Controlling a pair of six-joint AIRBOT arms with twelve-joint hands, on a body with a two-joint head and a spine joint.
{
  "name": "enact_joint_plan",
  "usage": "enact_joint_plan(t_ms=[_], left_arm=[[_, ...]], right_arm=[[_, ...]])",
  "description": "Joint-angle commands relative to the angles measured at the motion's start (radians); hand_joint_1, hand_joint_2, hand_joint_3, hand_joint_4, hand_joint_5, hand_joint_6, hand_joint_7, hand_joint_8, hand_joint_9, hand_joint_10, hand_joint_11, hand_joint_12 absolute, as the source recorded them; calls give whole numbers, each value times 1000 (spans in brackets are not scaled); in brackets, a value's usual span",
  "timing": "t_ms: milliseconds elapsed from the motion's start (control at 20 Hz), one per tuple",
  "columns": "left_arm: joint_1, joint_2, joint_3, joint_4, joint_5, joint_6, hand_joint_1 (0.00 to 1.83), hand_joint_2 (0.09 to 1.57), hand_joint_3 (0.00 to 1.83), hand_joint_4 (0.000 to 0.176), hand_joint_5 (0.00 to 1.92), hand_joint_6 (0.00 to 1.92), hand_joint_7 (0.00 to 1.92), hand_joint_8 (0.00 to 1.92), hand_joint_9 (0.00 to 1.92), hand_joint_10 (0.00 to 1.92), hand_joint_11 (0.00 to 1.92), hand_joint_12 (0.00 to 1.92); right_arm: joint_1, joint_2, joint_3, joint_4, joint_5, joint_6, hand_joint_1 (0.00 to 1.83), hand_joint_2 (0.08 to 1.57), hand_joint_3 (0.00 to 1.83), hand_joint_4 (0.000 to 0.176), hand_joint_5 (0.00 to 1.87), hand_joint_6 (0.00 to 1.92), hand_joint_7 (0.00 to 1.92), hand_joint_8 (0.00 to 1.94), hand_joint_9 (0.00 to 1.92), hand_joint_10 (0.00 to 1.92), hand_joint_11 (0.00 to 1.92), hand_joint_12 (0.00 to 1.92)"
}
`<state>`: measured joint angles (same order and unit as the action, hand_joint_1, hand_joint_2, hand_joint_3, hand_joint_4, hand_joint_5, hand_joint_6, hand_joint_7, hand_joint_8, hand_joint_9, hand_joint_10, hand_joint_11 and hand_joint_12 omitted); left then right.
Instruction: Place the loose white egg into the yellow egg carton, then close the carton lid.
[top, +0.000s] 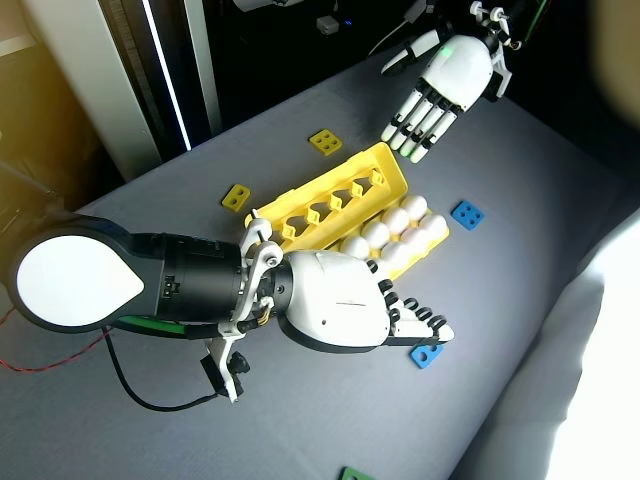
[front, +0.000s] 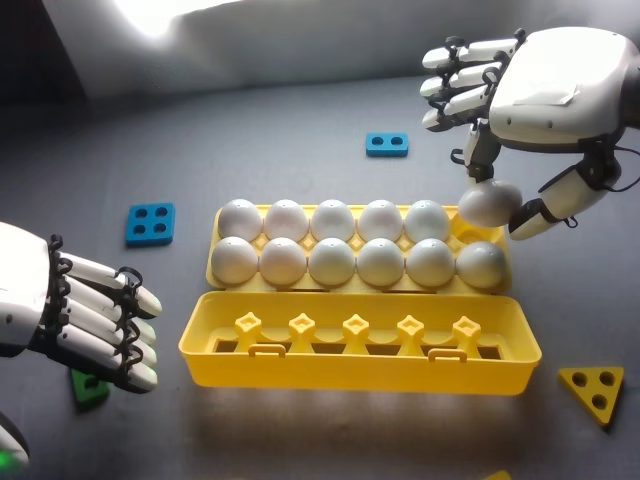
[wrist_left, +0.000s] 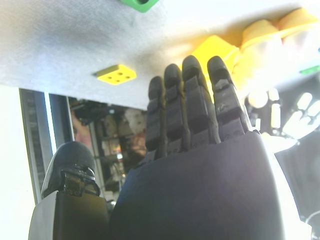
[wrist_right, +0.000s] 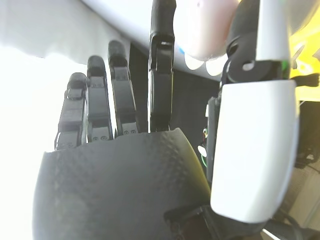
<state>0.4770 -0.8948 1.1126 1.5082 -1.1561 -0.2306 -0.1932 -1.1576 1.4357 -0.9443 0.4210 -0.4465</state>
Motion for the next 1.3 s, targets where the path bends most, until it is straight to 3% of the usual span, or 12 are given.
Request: enact_joint_plan(t_ms=[0, 800, 900, 950, 1000, 1150, 1250], left_arm=[[-8, 16, 4, -61, -49, -6, 0, 1186, 0, 0, 286, 3, 316, 1, 269, 2, 0, 270], [-11, 16, 1, -61, -49, -6, 0, 1183, 0, 0, 289, 7, 315, 7, 263, 5, 0, 253], [-11, 16, 1, -61, -49, -6, 0, 1183, 0, 0, 289, 6, 318, 7, 265, 5, 0, 250], [-11, 16, 1, -61, -49, -6, 0, 1182, 0, 0, 287, 3, 312, 3, 255, 1, 0, 236], [-11, 16, 1, -61, -49, -6, 0, 1182, 0, 0, 292, 3, 317, 3, 261, 2, 0, 259], [-11, 17, 1, -61, -48, -6, 0, 1186, 1, 0, 298, 1, 324, 2, 274, 2, 0, 279], [-11, 17, 1, -61, -48, -6, 0, 1183, 0, 0, 291, 0, 320, 0, 271, 0, 0, 261]], right_arm=[[0, 12, 0, 35, 62, -4, 1109, 974, 0, 176, 1339, 366, 387, 4, 179, 5, 0, 0], [-13, 0, -7, 45, 59, -17, 1101, 982, 2, 176, 1310, 415, 368, 3, 183, 2, 0, 0], [-13, 0, -8, 58, 58, -23, 1080, 1008, 3, 176, 1216, 570, 366, 5, 165, 2, 0, 0], [-14, 0, -10, 73, 56, -31, 900, 928, 0, 158, 1090, 294, 361, 1, 168, 2, 0, 0], [-16, 0, -12, 87, 55, -46, 819, 900, 0, 172, 1055, 131, 345, 0, 156, 0, 0, 0], [-17, 0, -15, 88, 55, -51, 617, 878, 0, 176, 797, 0, 231, 0, 89, 0, 0, 0], [-17, 0, -15, 88, 55, -52, 585, 844, 0, 176, 694, 0, 206, 0, 79, 0, 0, 0]])
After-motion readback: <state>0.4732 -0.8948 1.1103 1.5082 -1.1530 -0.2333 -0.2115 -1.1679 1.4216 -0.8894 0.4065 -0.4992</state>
